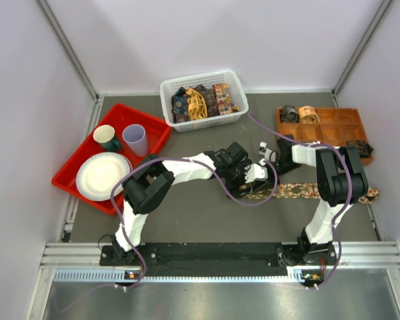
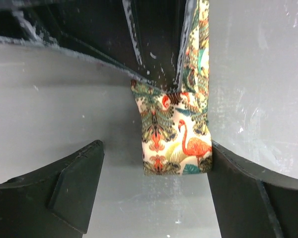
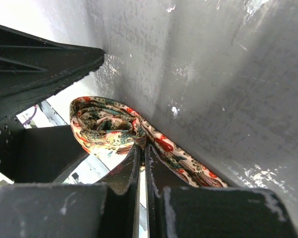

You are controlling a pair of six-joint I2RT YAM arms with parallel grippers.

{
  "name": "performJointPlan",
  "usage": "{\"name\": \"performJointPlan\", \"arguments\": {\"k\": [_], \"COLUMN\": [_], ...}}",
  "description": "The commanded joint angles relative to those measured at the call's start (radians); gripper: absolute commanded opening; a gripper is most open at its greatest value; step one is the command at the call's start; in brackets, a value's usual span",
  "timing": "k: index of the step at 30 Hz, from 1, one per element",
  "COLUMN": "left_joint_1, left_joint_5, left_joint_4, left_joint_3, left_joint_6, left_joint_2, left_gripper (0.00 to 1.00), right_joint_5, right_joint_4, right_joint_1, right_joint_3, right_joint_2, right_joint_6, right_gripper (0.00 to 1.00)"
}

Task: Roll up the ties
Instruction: Roll the tie at the center of the board.

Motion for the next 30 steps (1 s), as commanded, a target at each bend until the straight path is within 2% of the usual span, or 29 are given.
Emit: {"name": "performJointPlan", "arguments": {"k": [1, 3, 4, 8, 14, 17, 18, 19, 22, 25, 30], "left_joint_1": [-0.011, -0.014, -0.014, 0.012, 0.021, 0.032, 0.036, 0.042, 0.07, 0.081, 0.081], "left_joint_5": [0.05, 0.046, 0.024, 0.003, -0.031, -0.043, -0.054, -0.056, -0.042, -0.019, 0.045], "left_joint_4": [-0.014, -0.049, -0.061, -0.102, -0.106, -0.095, -0.09, -0.083, -0.061, -0.029, -0.003], "left_joint_3": [0.017, 0.024, 0.026, -0.049, -0.222, -0.275, -0.284, -0.299, -0.311, -0.319, -0.295], "left_joint_6": [0.001, 0.004, 0.005, 0.03, 0.039, 0.01, 0.001, -0.019, -0.034, -0.031, -0.039], "left_joint_2": [0.056, 0.062, 0.069, 0.024, -0.103, -0.14, -0.154, -0.161, -0.188, -0.212, -0.203], "left_gripper": [0.82, 0.76, 0.67, 0.46, 0.38, 0.4, 0.51, 0.58, 0.66, 0.7, 0.69], "right_joint_5": [0.096, 0.093, 0.092, 0.087, 0.086, 0.082, 0.084, 0.086, 0.101, 0.11, 0.13], "right_joint_4": [0.028, 0.031, 0.034, 0.048, 0.091, 0.097, 0.097, 0.095, 0.077, 0.074, 0.074], "right_joint_1": [0.022, 0.039, 0.043, 0.071, 0.154, 0.191, 0.197, 0.2, 0.2, 0.198, 0.2], "right_joint_3": [0.014, 0.015, 0.016, 0.025, 0.077, 0.097, 0.097, 0.098, 0.095, 0.074, 0.062], "right_joint_2": [0.022, 0.022, 0.022, 0.027, 0.056, 0.071, 0.077, 0.08, 0.083, 0.074, 0.076], "right_joint_6": [-0.017, -0.014, -0.013, 0.012, 0.079, 0.112, 0.115, 0.118, 0.107, 0.104, 0.095], "right_gripper": [0.0, 0.0, 0.0, 0.0, 0.0, 0.0, 0.0, 0.0, 0.0, 0.0, 0.0]}}
